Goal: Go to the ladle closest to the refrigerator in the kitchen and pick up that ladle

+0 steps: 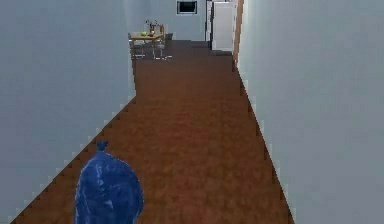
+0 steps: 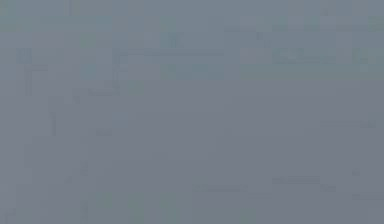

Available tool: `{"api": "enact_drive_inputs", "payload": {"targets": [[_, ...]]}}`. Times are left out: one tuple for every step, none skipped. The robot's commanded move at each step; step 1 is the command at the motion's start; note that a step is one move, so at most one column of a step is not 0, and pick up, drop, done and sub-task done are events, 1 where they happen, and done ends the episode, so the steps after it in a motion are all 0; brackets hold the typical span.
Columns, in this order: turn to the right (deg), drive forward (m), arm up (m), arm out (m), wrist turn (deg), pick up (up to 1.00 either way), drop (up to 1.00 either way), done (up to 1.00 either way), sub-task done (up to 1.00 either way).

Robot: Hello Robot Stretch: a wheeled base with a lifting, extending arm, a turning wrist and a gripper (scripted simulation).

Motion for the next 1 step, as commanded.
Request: {"api": "enact_drive_inputs", "payload": {"targets": [[3.0, 0.00, 0.00, 0.00, 0.0, 0.00, 0.00, 0.00, 0.00]]}}
